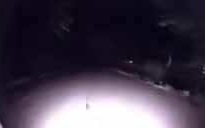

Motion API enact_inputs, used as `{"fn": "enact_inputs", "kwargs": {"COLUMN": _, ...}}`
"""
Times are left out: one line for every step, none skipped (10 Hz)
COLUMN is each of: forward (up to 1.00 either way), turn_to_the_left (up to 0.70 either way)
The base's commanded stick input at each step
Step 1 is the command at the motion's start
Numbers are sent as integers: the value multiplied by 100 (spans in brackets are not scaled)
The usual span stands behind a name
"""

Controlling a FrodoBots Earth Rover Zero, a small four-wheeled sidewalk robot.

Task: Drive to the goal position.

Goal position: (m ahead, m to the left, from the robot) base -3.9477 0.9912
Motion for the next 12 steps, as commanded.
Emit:
{"fn": "enact_inputs", "kwargs": {"forward": 100, "turn_to_the_left": 0}}
{"fn": "enact_inputs", "kwargs": {"forward": 100, "turn_to_the_left": 0}}
{"fn": "enact_inputs", "kwargs": {"forward": 100, "turn_to_the_left": 0}}
{"fn": "enact_inputs", "kwargs": {"forward": -7, "turn_to_the_left": 0}}
{"fn": "enact_inputs", "kwargs": {"forward": -100, "turn_to_the_left": 0}}
{"fn": "enact_inputs", "kwargs": {"forward": -100, "turn_to_the_left": 0}}
{"fn": "enact_inputs", "kwargs": {"forward": -100, "turn_to_the_left": 0}}
{"fn": "enact_inputs", "kwargs": {"forward": -100, "turn_to_the_left": 0}}
{"fn": "enact_inputs", "kwargs": {"forward": -100, "turn_to_the_left": 0}}
{"fn": "enact_inputs", "kwargs": {"forward": -100, "turn_to_the_left": 0}}
{"fn": "enact_inputs", "kwargs": {"forward": -100, "turn_to_the_left": 0}}
{"fn": "enact_inputs", "kwargs": {"forward": -100, "turn_to_the_left": 0}}
